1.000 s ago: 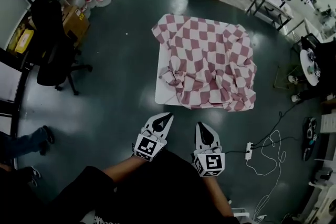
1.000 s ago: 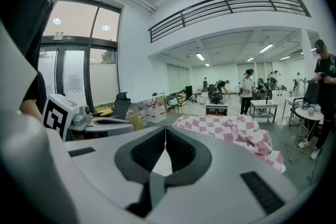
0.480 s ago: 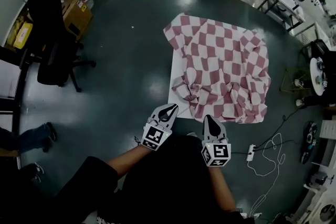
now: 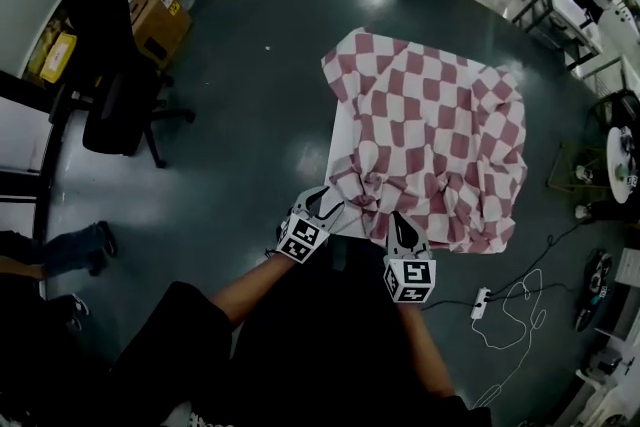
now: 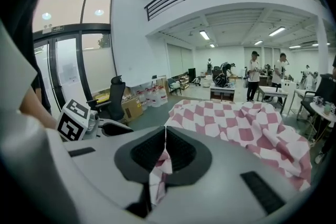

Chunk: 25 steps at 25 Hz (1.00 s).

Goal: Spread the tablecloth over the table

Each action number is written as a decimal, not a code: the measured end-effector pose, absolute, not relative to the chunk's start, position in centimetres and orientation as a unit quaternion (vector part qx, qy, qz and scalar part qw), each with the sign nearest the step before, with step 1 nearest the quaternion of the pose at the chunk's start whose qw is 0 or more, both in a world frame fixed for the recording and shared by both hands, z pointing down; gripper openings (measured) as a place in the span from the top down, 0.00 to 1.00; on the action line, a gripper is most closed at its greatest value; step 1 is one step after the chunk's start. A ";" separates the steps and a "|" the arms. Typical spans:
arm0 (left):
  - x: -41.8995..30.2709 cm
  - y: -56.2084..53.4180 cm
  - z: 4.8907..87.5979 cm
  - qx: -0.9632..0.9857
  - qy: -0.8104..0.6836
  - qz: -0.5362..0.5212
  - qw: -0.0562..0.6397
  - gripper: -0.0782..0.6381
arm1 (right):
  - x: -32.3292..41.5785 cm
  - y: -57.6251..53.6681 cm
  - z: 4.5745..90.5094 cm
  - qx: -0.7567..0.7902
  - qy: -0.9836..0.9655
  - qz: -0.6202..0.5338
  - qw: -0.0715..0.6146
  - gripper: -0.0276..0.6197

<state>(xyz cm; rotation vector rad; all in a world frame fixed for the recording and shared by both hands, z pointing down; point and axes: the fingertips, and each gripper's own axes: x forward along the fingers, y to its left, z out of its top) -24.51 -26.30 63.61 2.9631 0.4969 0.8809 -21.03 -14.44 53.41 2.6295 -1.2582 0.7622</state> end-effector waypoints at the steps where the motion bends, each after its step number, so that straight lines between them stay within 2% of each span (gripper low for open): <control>1: -24.3 -26.2 64.7 0.940 0.165 0.297 0.001 0.59 | -20.6 -14.4 54.2 0.867 -0.421 0.257 0.075 0.93; 6: -22.9 -25.5 69.6 0.910 0.227 0.347 -0.001 0.47 | -18.6 -13.9 59.1 0.842 -0.436 0.297 0.111 0.93; 12: -21.6 -25.8 71.9 0.894 0.251 0.370 -0.038 0.43 | -17.9 -13.2 61.4 0.827 -0.447 0.322 0.114 0.93; 17: -20.7 -24.8 72.9 0.879 0.297 0.368 -0.055 0.43 | -17.2 -12.8 62.2 0.829 -0.438 0.333 0.106 0.93; 19: -20.5 -24.4 72.9 0.880 0.303 0.364 -0.048 0.49 | -17.3 -12.5 62.2 0.831 -0.432 0.336 0.101 0.93; 23: -20.4 -24.1 72.0 0.885 0.303 0.351 -0.031 0.72 | -17.8 -12.2 61.8 0.834 -0.424 0.338 0.097 0.93; 25: -20.8 -24.1 70.8 0.888 0.303 0.346 -0.004 0.80 | -18.2 -12.1 61.8 0.836 -0.421 0.340 0.096 0.93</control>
